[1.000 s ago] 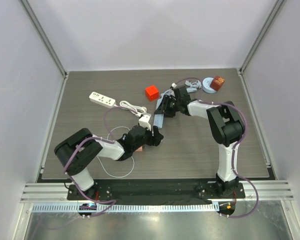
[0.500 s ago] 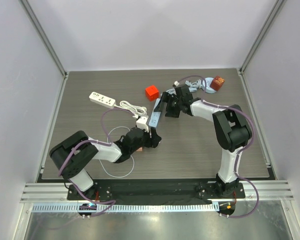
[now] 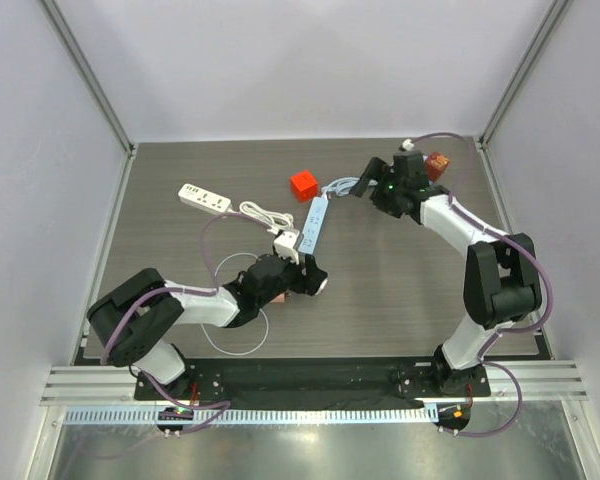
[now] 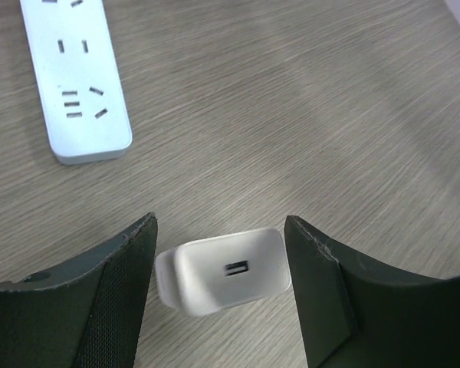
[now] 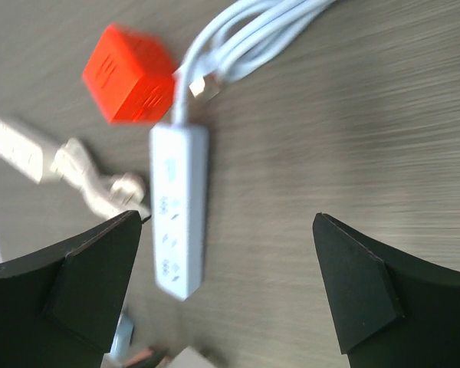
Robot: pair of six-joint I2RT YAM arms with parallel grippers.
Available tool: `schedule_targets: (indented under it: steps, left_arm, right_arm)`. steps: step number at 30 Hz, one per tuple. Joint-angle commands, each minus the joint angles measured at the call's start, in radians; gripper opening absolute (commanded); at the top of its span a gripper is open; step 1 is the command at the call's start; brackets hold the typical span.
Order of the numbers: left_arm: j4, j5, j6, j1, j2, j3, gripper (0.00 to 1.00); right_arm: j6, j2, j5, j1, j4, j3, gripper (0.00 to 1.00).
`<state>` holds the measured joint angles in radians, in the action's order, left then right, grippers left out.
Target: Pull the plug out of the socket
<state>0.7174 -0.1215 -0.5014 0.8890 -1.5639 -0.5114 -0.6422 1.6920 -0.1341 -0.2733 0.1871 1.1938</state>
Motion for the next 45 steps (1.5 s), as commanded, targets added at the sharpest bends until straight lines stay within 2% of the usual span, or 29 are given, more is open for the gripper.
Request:
schedule_targets:
  steps: [1, 7, 11, 15, 25, 40, 45]
  left_arm:
    - [0.056, 0.008, 0.041, 0.005, 0.048, 0.004, 0.68]
    - [0.056, 0.003, 0.05, 0.004, 0.084, 0.019, 0.72]
    - [0.056, 0.0, 0.06, 0.004, 0.11, 0.028, 0.72]
    - [0.059, 0.002, 0.063, 0.005, 0.128, 0.042, 0.72]
    - [0.076, 0.036, 0.069, 0.004, 0.131, 0.043, 0.71]
    - [0.1, 0.112, 0.072, 0.004, 0.071, 0.013, 0.68]
    - [0.1, 0.111, 0.073, 0.004, 0.068, 0.01, 0.68]
  right_arm:
    - [-0.017, -0.034, 0.111, 0.075, 0.009, 0.015, 1.0]
    - [0.001, 0.021, 0.319, 0.172, 0.018, 0.115, 1.0]
    - [0.036, 0.103, 0.405, 0.221, 0.018, 0.219, 1.0]
    - [0.079, 0.213, 0.435, 0.25, 0.028, 0.332, 1.0]
    - [0.11, 0.331, 0.547, 0.304, 0.106, 0.521, 1.0]
    - [0.173, 0.491, 0.465, 0.336, 0.109, 0.631, 1.0]
    - [0.173, 0.497, 0.472, 0.336, 0.104, 0.612, 0.96]
